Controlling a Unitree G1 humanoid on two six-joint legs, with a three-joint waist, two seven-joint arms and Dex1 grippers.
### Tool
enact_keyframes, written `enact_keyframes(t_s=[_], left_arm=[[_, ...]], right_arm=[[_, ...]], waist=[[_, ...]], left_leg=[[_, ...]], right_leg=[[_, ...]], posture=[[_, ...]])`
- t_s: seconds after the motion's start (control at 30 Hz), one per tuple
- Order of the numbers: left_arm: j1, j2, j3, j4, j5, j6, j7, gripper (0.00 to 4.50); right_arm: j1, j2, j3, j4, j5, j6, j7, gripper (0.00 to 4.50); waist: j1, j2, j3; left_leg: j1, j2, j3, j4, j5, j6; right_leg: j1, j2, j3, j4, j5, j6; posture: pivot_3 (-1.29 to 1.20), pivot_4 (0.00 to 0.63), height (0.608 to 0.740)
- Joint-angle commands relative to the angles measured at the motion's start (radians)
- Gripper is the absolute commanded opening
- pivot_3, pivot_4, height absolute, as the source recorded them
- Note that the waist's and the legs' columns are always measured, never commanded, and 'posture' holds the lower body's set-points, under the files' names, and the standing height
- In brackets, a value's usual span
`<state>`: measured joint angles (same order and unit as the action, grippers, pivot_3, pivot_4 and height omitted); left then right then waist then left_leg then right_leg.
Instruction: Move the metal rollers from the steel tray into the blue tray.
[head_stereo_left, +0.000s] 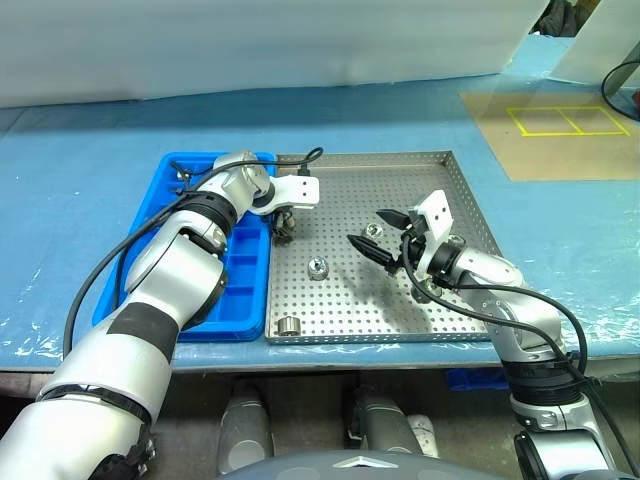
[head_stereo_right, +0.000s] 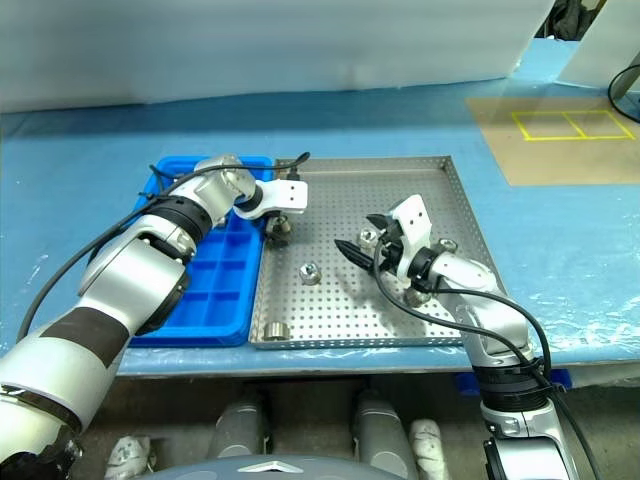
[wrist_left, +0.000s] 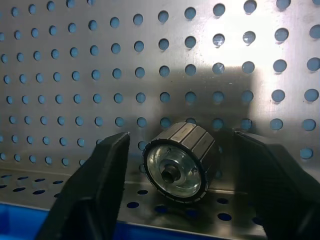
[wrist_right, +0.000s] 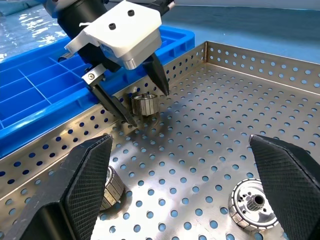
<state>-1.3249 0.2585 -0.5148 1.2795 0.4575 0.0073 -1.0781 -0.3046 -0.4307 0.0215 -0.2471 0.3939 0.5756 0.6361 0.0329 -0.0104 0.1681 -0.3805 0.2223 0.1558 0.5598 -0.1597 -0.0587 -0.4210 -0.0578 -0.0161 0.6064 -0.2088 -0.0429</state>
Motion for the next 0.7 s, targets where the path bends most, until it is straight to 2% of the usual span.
enact_keyframes(t_s=[0.03,0.07,0.23,0.33,0.47,0.7], left_arm=[[-0.041,0.019,-0.014,0.033,0.038,0.014,-0.019,2.19],[-0.044,0.017,-0.013,0.036,0.039,0.013,-0.024,1.90],[-0.058,-0.016,0.034,0.037,0.003,0.041,-0.020,1.90],[-0.060,-0.033,0.087,0.036,-0.037,0.080,0.028,1.90],[-0.060,-0.045,0.169,0.018,-0.109,0.120,0.005,1.90],[-0.033,-0.056,0.336,-0.054,-0.245,0.153,0.152,1.90]], right_arm=[[-0.023,0.002,-0.007,-0.027,0.008,-0.015,0.002,4.50],[-0.024,0.002,-0.007,-0.026,0.008,-0.016,0.002,4.50],[-0.020,-0.001,-0.010,-0.028,0.006,-0.017,0.001,4.50],[-0.018,-0.005,-0.012,-0.027,0.005,-0.018,0.003,4.50],[-0.016,-0.009,-0.005,-0.020,-0.002,-0.021,0.008,4.50],[-0.036,-0.005,0.007,0.007,-0.011,-0.029,0.025,4.50]], waist=[[-0.001,0.000,0.000],[-0.001,0.000,0.000],[0.003,0.000,0.000],[0.009,0.000,0.001],[0.013,0.000,0.003],[0.016,0.000,0.004]], left_leg=[[0.000,0.000,0.000,0.000,0.000,0.000],[0.000,0.000,0.000,0.000,0.000,0.000],[-0.001,0.000,0.000,-0.001,0.000,0.000],[-0.001,0.000,0.000,-0.002,0.000,0.000],[-0.002,-0.001,0.000,-0.001,0.000,0.001],[-0.003,-0.001,-0.001,-0.001,0.000,0.001]], right_leg=[[0.000,0.000,0.000,0.000,0.000,0.000],[0.000,0.000,0.000,0.000,0.000,0.000],[0.000,0.000,0.000,-0.001,0.000,0.000],[0.000,0.000,0.000,-0.002,0.000,0.000],[0.000,-0.001,-0.001,-0.002,0.000,0.000],[0.000,-0.001,-0.002,-0.002,0.000,0.000]], posture=[[-0.22,0.150,0.740],[-0.22,0.150,0.740],[-0.22,0.150,0.740],[-0.22,0.150,0.740],[-0.21,0.150,0.740],[-0.17,0.150,0.740]])
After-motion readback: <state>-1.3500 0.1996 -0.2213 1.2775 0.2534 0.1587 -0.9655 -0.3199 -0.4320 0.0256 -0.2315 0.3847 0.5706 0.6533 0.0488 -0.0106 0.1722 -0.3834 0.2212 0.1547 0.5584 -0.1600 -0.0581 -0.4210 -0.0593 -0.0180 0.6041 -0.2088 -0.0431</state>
